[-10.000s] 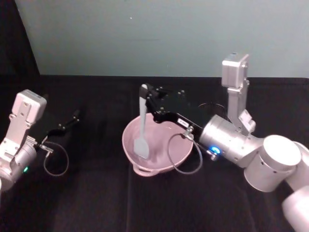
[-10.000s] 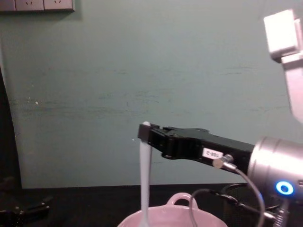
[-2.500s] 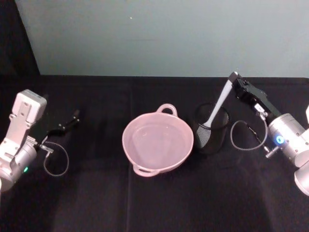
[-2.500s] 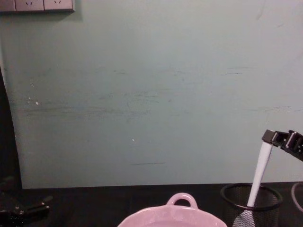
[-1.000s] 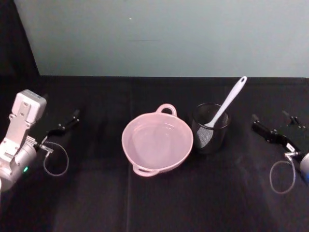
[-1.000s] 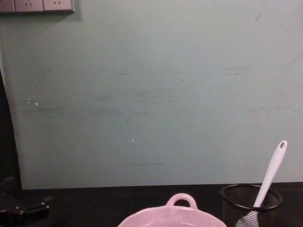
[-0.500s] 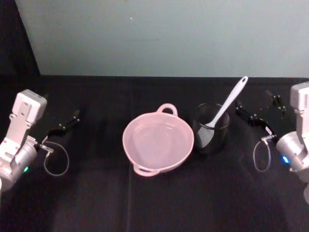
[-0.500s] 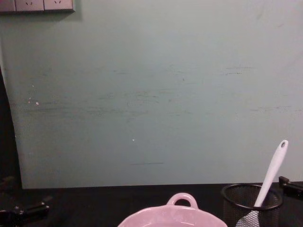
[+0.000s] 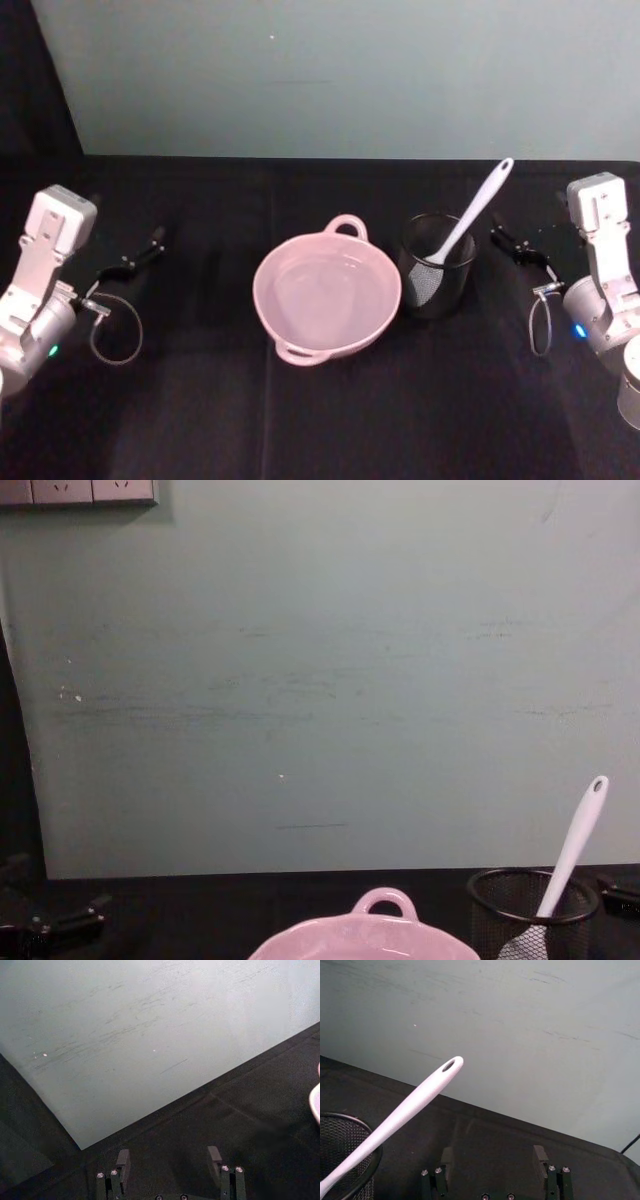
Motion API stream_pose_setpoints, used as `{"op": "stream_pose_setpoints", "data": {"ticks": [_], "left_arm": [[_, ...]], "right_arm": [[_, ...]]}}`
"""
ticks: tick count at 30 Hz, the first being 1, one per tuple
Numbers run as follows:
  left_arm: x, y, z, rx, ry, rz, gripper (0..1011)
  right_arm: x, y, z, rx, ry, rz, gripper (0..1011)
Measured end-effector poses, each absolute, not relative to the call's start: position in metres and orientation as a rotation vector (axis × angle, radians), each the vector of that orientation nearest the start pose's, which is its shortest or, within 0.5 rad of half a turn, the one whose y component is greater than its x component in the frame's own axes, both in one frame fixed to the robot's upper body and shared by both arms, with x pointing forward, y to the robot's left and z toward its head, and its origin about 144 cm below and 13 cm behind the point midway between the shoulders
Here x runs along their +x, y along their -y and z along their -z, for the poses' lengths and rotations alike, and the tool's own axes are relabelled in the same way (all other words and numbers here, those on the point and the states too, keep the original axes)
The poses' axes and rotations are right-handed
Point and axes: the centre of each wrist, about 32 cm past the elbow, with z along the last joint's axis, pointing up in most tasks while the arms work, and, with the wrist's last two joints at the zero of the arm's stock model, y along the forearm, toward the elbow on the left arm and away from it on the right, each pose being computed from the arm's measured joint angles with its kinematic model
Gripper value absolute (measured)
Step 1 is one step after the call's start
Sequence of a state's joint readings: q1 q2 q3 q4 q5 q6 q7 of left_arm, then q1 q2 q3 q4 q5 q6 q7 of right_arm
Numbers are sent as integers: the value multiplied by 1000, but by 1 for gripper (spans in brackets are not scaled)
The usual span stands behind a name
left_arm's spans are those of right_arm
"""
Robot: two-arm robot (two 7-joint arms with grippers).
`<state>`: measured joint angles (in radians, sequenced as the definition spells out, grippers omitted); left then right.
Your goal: Use the one hand to pick up the spoon and stir the clear water in the bowl.
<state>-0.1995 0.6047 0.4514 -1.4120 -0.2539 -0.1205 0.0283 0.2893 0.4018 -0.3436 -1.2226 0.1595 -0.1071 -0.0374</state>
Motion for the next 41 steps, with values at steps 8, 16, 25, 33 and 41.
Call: {"op": "stream_pose_setpoints", "data": {"ticks": [8,16,25,33,41], "left_arm": [[489,-310,-1140,305,285,-1248,1011],[489,-310,-1140,304,285,-1248,1011],[489,-310,-1140,304,285,-1248,1011],[489,-310,-1140,304,285,-1248,1011],[489,-310,-1140,304,285,-1248,1011]], "right_arm": [[525,292,-1126,-265,218,1391,1004],[525,292,-1126,-263,216,1391,1004],[525,292,-1126,-262,215,1391,1004],[524,293,-1126,-263,214,1390,1004],[524,293,-1126,-262,214,1391,1004]]}}
